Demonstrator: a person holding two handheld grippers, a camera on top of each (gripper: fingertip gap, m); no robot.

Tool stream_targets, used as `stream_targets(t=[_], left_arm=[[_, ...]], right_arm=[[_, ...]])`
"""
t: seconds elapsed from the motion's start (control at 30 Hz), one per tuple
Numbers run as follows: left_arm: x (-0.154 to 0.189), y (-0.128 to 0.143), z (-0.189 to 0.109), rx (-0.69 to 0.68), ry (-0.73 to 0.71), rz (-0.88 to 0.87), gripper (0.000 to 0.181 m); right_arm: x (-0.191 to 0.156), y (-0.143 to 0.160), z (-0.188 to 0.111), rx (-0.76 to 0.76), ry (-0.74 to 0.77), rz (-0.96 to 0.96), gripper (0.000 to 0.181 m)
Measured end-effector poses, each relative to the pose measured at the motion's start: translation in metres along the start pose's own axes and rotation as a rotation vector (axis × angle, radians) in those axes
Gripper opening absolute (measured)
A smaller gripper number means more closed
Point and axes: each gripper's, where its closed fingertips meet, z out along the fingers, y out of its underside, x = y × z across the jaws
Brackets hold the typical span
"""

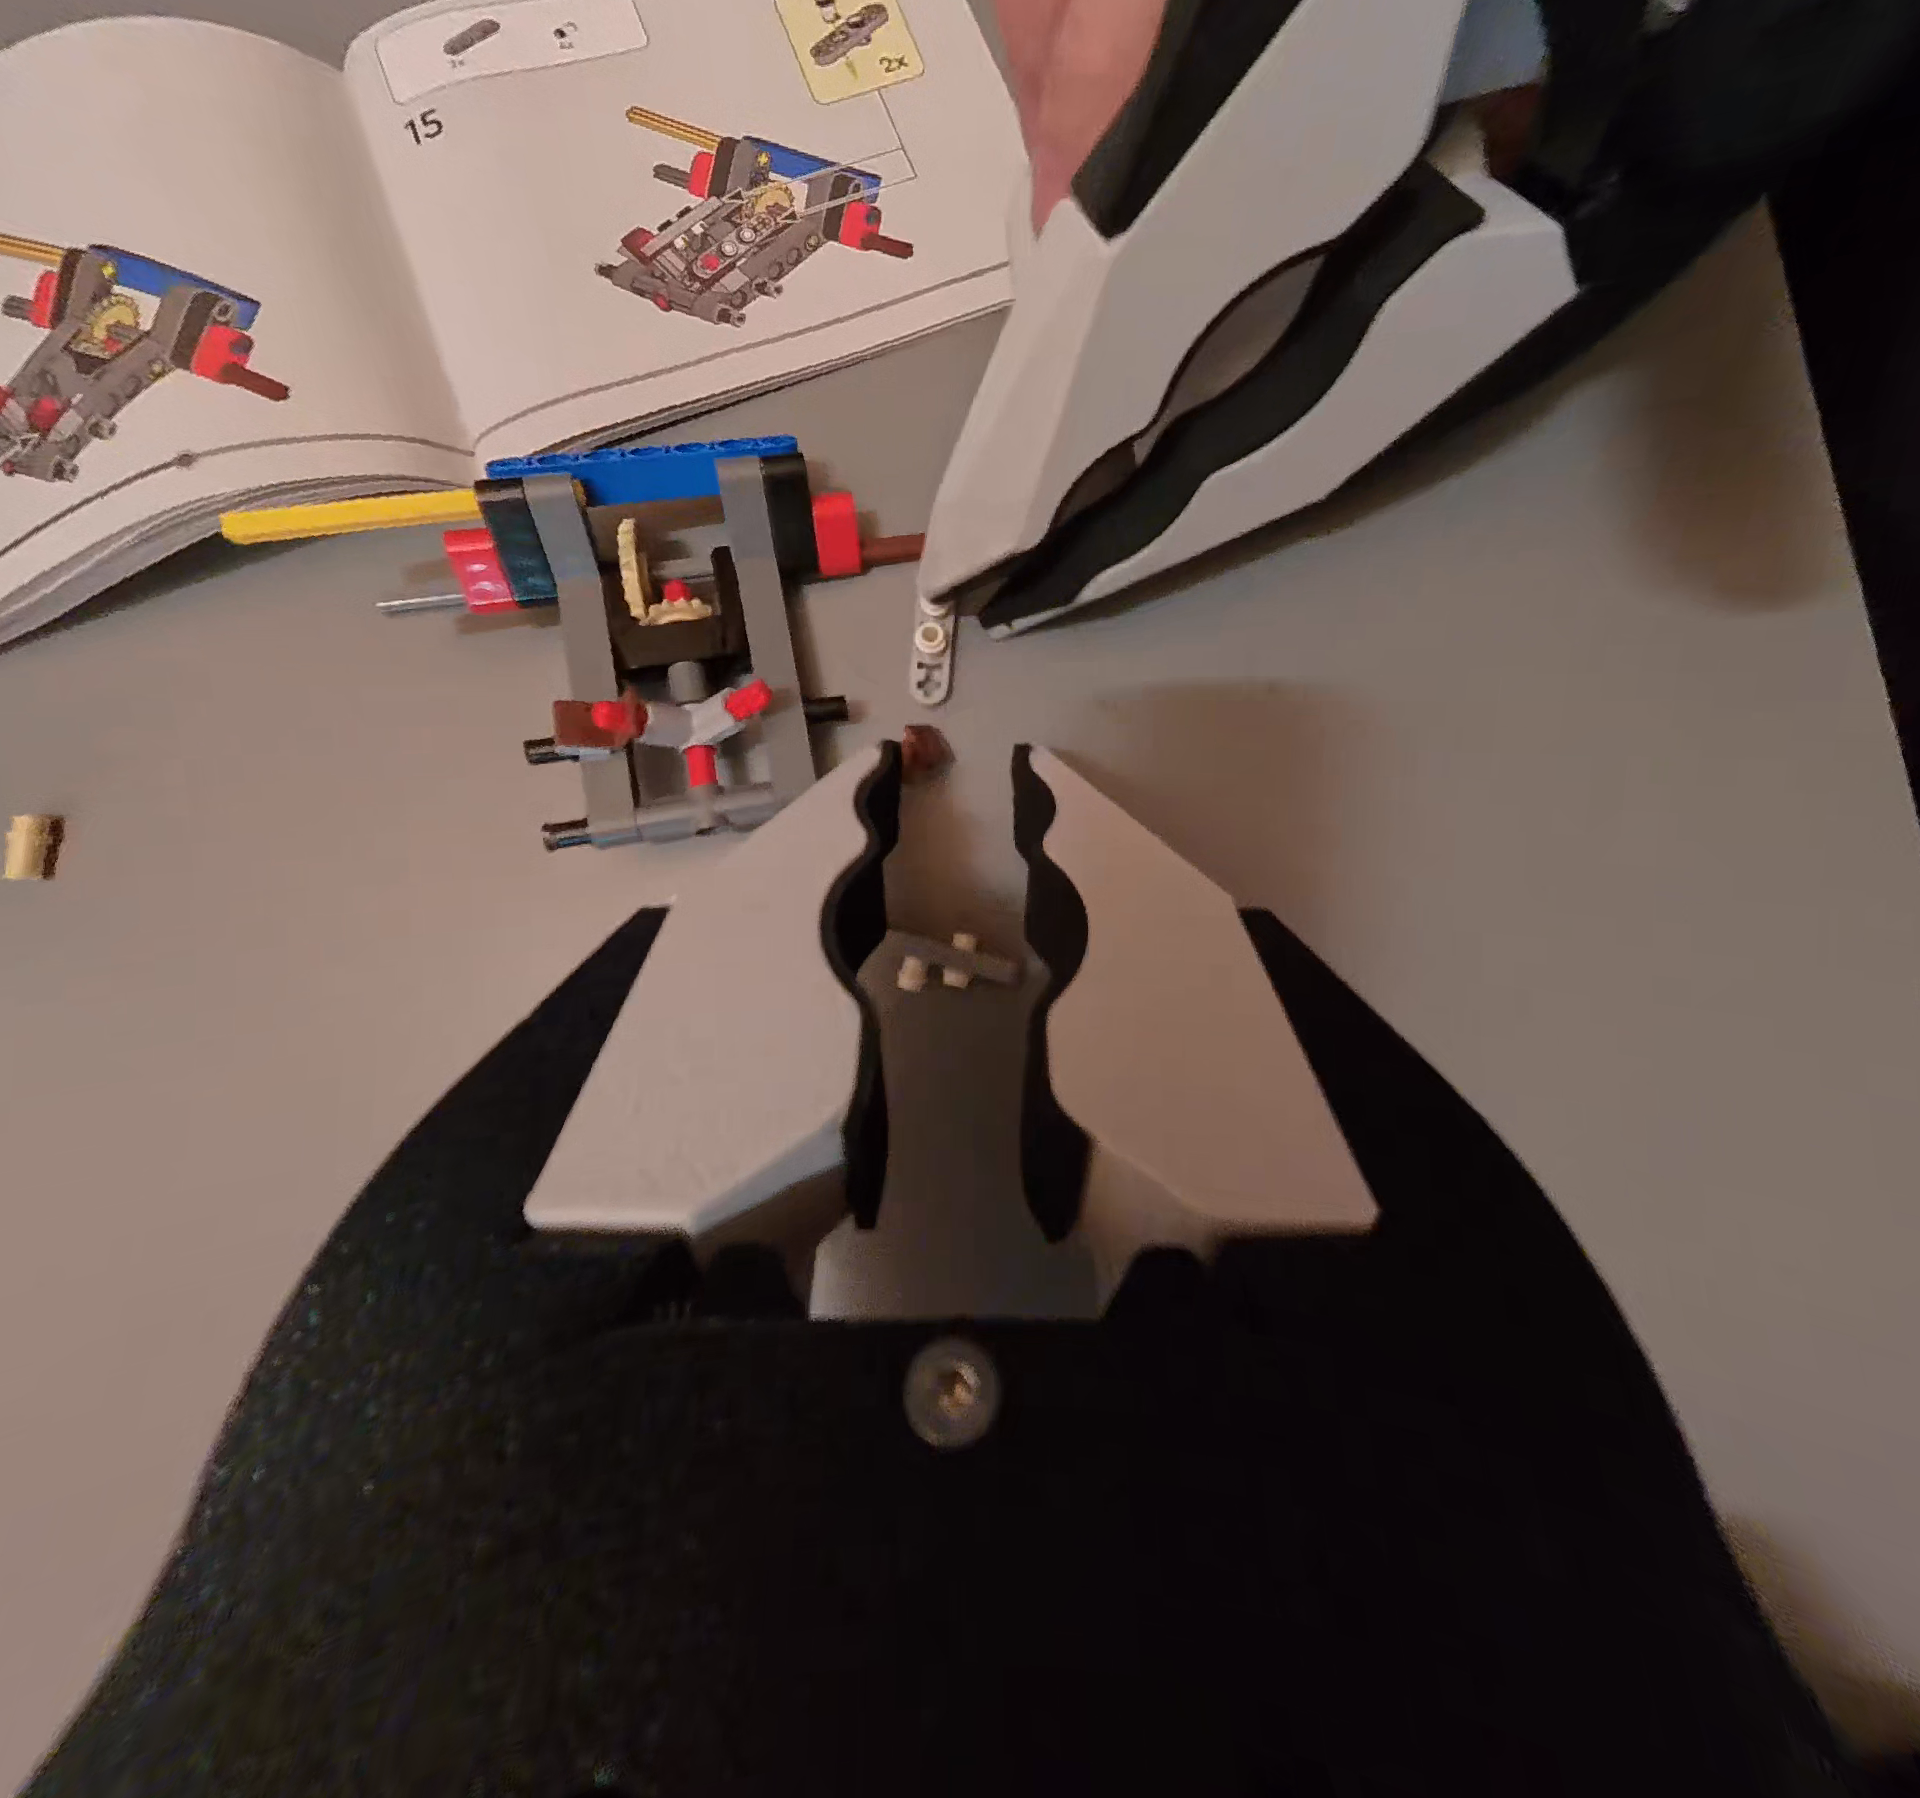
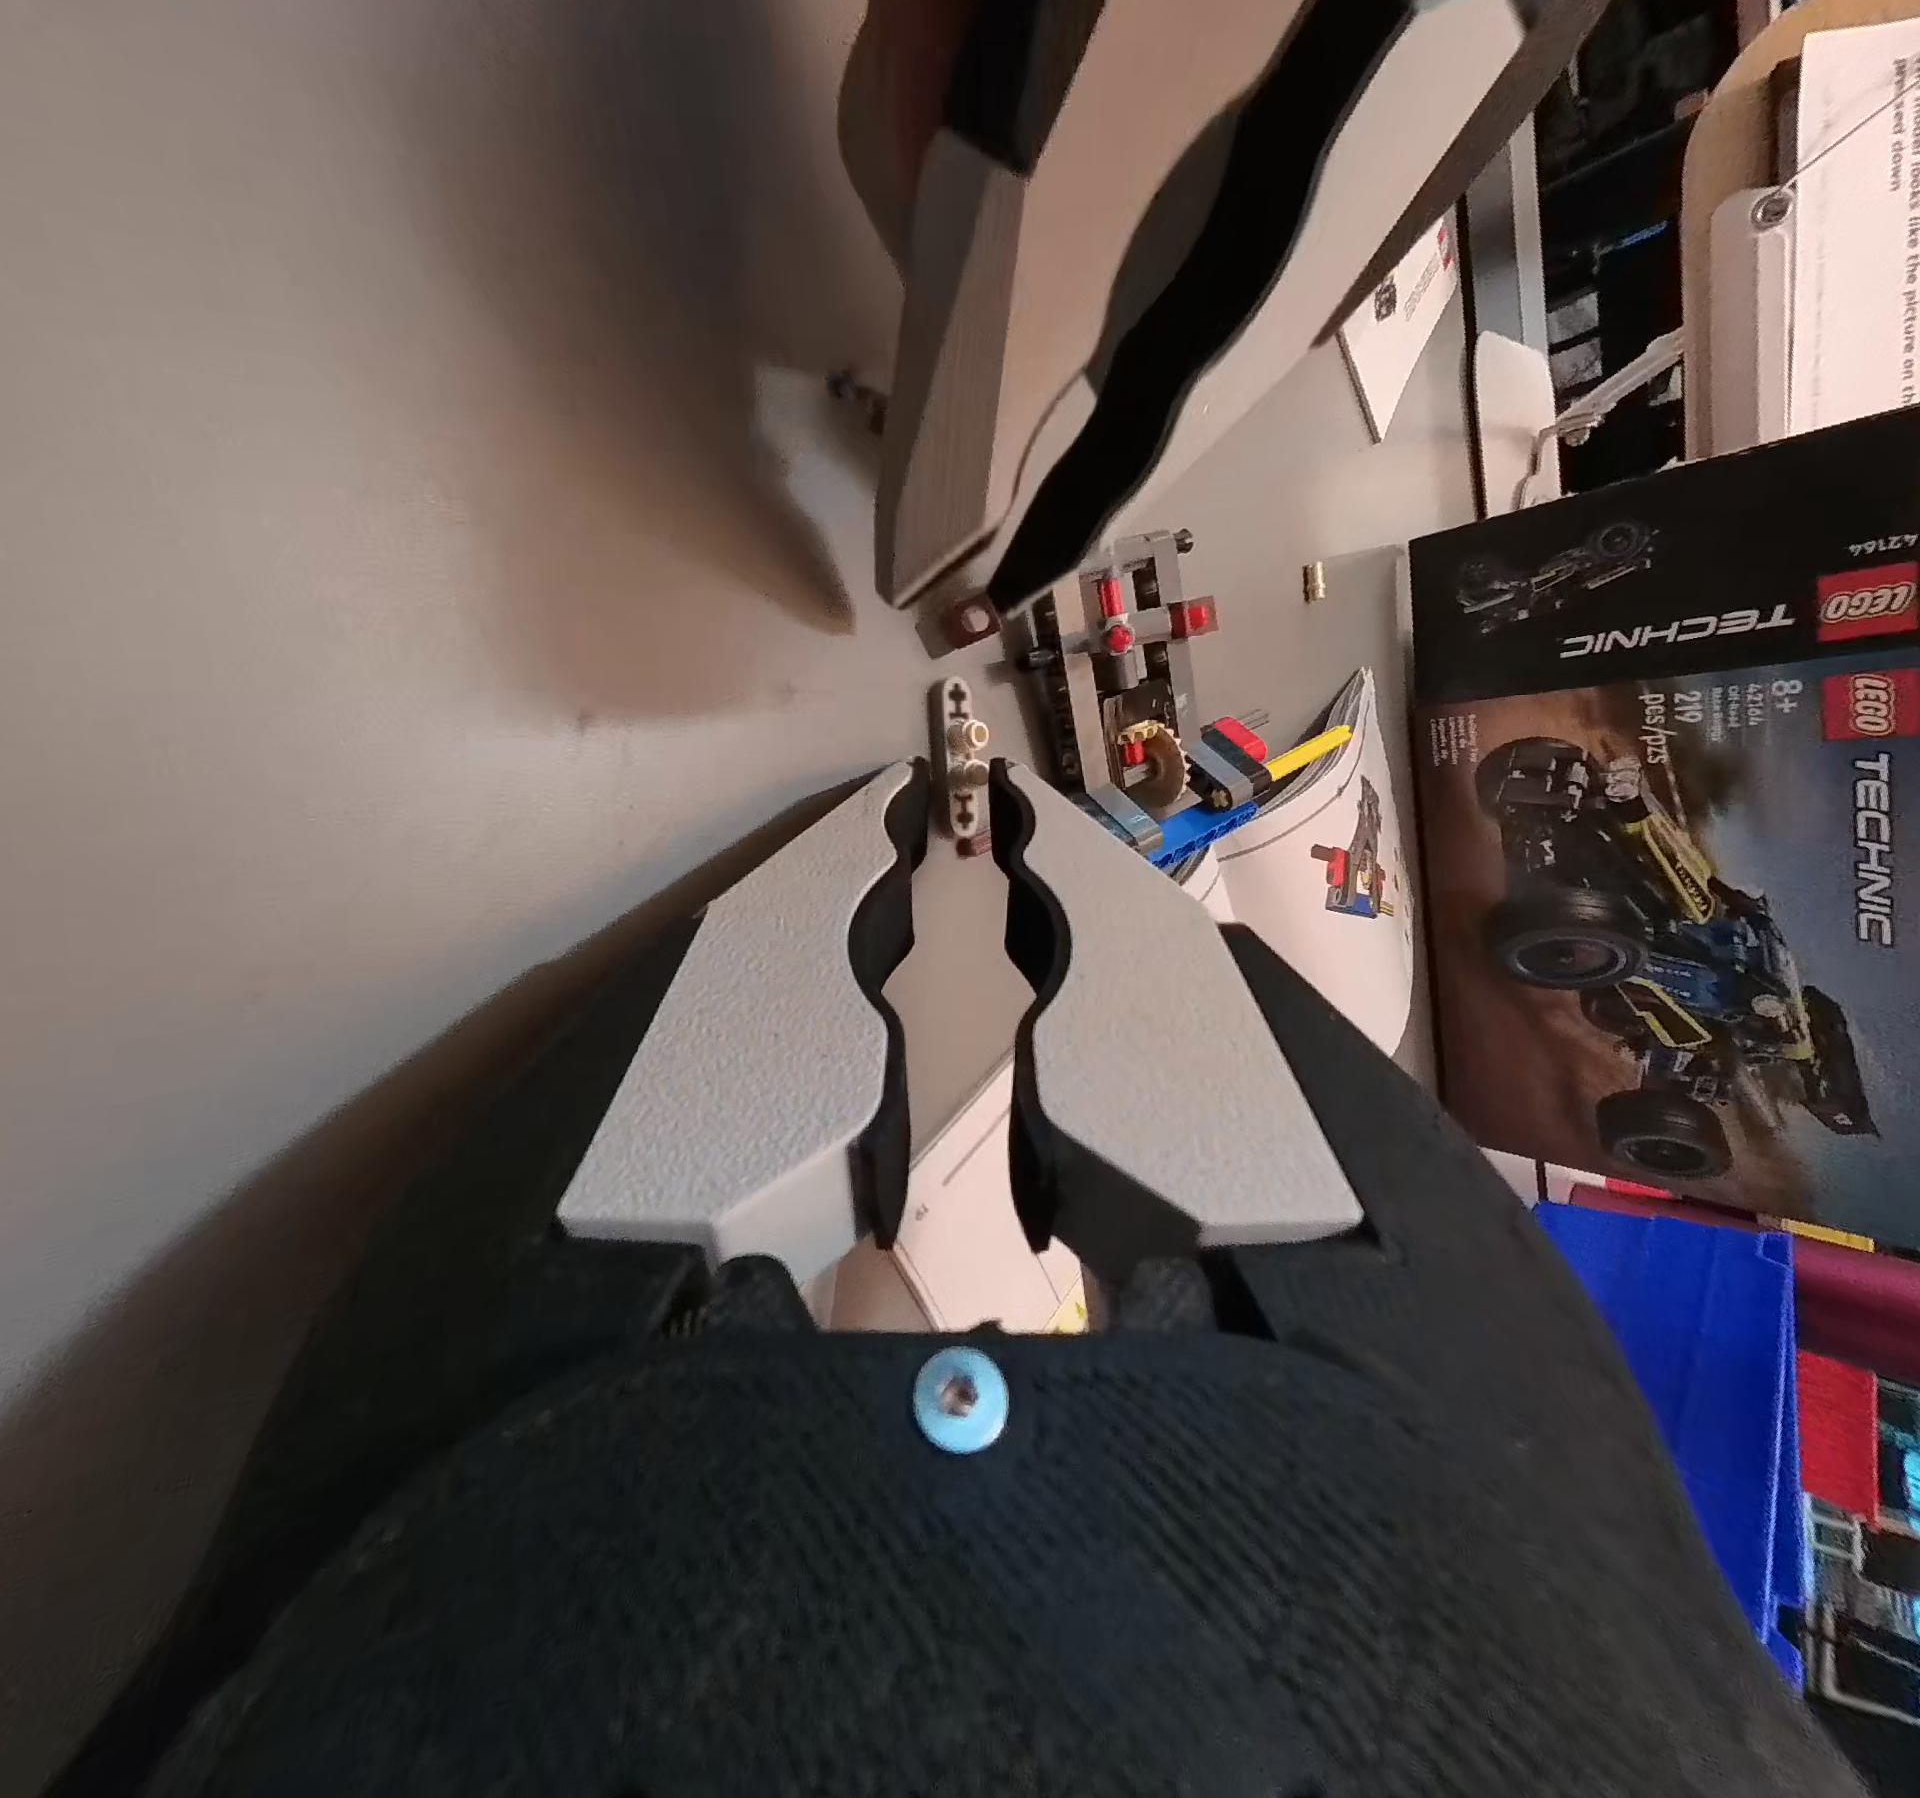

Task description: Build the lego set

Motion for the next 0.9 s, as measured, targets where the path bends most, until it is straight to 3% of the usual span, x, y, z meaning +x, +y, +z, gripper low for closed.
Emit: stream_targets(t=[0.07, 0.23, 0.33, 0.47, 0.6, 0.73, 0.9], left_arm=[[0.0, 0.001, 0.003, -0.002, -0.005, -0.011, 0.004], [0.001, -0.003, -0.007, 0.05, -0.061, 0.078, 0.002], [0.018, -0.03, -0.024, 0.226, -0.095, 0.305, 0.002], [0.044, -0.068, -0.049, 0.405, -0.19, 0.551, 0.001], [0.063, -0.078, -0.048, 0.35, -0.23, 0.716, 0.002], [0.073, -0.09, -0.048, 0.329, -0.265, 0.821, 0.001], [0.079, -0.095, -0.049, 0.319, -0.257, 0.869, 0.001]], right_arm=[[-0.002, -0.002, -0.001, 0.021, -0.01, 0.001, 0.011], [0.001, -0.005, -0.015, 0.111, -0.055, 0.108, 0.019], [0.007, -0.022, -0.039, 0.339, -0.202, 0.35, 0.023], [0.022, -0.04, -0.081, 0.681, -0.559, 0.713, 0.04], [0.031, -0.043, -0.109, 0.872, -0.86, 0.822, 0.037], [0.014, -0.051, -0.121, 0.898, -1.107, 0.797, 0.027], [0.014, -0.058, -0.126, 0.964, -1.188, 0.805, 0.014]])
